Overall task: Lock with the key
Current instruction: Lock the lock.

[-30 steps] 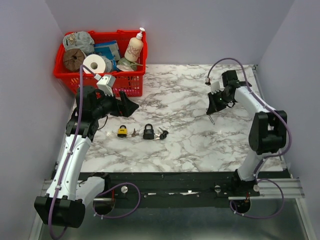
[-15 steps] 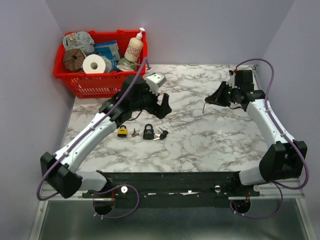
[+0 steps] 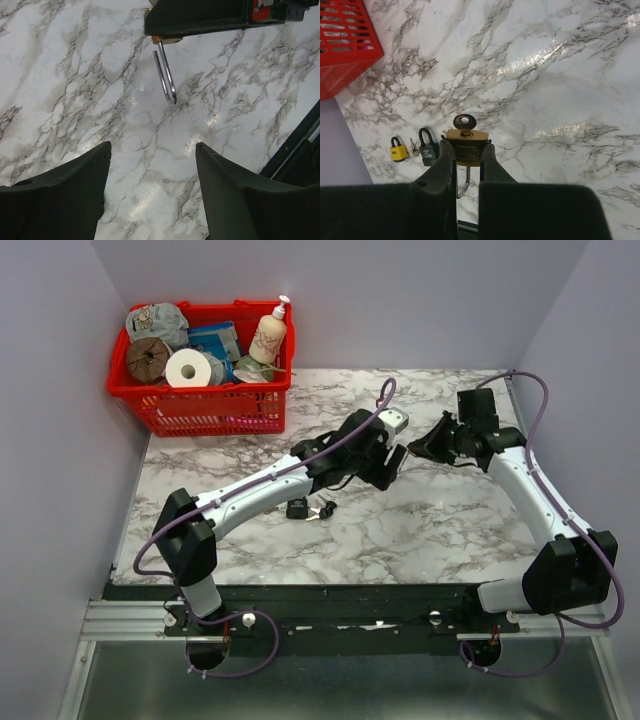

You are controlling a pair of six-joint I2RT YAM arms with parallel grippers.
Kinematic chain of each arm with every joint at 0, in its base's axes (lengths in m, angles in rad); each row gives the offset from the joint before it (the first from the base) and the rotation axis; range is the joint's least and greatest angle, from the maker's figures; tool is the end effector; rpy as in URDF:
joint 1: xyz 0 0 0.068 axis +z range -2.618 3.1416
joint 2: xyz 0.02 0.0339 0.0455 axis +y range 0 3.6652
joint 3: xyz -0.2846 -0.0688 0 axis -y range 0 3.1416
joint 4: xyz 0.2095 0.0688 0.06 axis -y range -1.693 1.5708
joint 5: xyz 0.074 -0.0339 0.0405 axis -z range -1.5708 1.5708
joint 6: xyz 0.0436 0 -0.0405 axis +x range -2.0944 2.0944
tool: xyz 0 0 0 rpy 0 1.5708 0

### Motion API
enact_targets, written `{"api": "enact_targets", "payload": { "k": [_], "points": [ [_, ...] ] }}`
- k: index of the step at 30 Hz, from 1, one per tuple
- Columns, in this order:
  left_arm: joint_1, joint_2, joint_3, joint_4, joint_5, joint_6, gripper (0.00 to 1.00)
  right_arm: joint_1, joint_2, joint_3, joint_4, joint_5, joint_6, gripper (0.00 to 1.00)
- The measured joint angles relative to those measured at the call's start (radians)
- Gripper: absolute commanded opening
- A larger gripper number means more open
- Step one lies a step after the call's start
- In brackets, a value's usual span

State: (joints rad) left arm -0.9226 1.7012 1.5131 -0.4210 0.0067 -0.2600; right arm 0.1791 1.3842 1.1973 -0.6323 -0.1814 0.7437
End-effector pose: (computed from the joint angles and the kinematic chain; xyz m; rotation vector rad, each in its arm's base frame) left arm 0.2234 -0.2955 0.3482 0.7393 2.1372 -0.6640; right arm 0.2584 0.0548 0.3278 0.6033 2.3986 0.6355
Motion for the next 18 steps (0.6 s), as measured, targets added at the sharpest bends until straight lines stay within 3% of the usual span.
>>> {"api": "enact_targets", "payload": {
  "k": [4, 11, 18],
  "points": [
    [-0.021, 0.034, 0.001, 0.035, -0.012, -0.040, 0.70, 0.017, -0.003, -0.011, -0.006, 0.008, 0.031, 0.01],
    [-0.021, 0.084, 0.019, 0.066, -0.013, -0.079, 0.55, 0.031, -0.017, -0.036, -0.006, 0.005, 0.054, 0.01],
    [-0.031, 0.155, 0.080, 0.067, -0.023, -0.082, 0.50, 0.037, -0.019, -0.039, -0.006, -0.016, 0.072, 0.01]
  ]
}}
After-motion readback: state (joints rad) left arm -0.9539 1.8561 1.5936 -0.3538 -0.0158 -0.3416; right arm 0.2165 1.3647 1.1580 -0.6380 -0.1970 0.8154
